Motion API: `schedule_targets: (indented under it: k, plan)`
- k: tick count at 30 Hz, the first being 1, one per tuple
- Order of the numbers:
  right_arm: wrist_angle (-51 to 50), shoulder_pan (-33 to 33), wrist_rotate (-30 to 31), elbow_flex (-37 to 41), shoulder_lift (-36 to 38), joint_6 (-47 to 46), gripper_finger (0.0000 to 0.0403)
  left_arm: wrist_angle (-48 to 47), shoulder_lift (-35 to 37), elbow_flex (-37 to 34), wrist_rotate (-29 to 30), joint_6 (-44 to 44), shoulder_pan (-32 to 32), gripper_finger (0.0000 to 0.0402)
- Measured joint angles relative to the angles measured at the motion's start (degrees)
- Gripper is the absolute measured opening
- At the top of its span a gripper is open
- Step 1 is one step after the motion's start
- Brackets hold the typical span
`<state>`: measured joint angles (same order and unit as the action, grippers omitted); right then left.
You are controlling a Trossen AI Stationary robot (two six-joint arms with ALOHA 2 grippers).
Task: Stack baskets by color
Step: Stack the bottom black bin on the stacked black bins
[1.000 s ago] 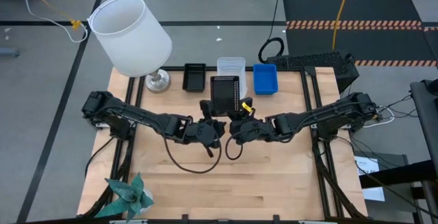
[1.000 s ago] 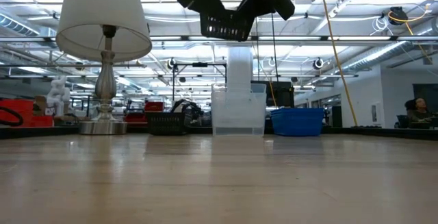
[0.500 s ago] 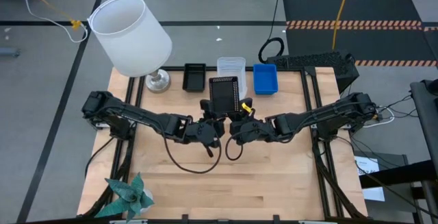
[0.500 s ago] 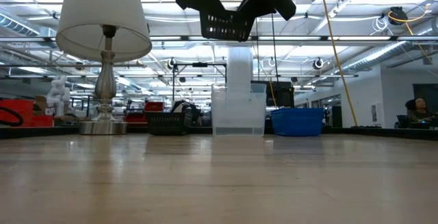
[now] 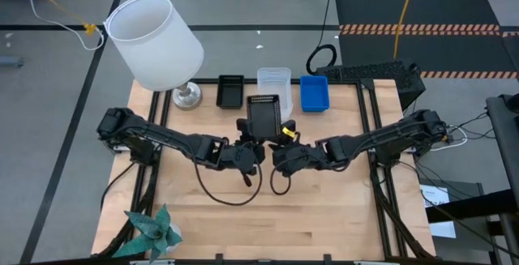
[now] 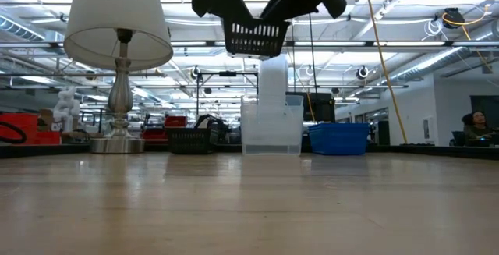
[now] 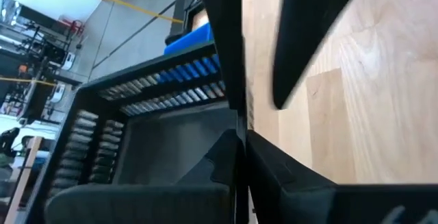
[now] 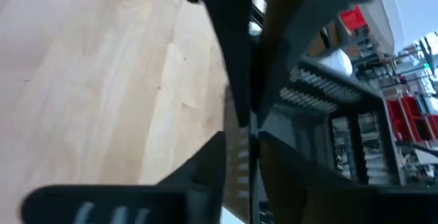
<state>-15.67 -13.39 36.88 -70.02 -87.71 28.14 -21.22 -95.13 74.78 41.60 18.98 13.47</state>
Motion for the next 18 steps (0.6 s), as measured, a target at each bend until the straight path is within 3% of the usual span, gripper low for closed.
schedule_targets:
  k: [9, 18]
  plan:
    - [0.8, -2.6, -1.0, 0.0, 0.5, 1.8, 0.0172, -3.2, 0.0, 0.0, -2.6, 0.2, 0.0, 0.0016]
    - [-1.8, -7.8, -1.0, 0.0, 8.0, 0.4, 0.0182, -8.9, 1.3, -0.1, -3.2, 0.5, -0.1, 0.0012]
